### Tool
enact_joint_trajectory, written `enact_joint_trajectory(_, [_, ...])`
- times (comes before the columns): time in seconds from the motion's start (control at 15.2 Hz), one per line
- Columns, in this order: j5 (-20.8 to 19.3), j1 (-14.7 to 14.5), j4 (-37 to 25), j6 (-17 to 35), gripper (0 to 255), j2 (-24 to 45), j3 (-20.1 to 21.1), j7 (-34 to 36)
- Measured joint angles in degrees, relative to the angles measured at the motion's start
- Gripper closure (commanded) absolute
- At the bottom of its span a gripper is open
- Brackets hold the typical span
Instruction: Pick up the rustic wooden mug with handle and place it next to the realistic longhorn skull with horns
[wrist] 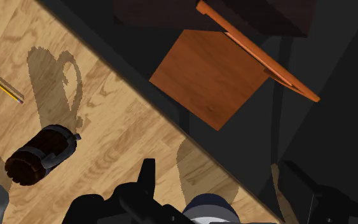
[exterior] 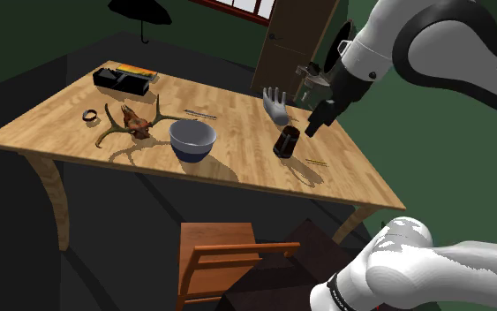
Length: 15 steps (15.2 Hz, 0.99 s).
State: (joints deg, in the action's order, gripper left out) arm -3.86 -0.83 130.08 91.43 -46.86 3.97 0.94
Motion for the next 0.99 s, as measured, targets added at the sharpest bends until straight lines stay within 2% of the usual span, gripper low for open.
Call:
enact_joint_trajectory(0.33, [-1.13,1.10,1.05,3.77,0,2.67,-3.05,-2.09])
enact_joint_trajectory(0.99, [-2.82,4.16,-0.40,16.46,0,16.52,-12.99,-9.33])
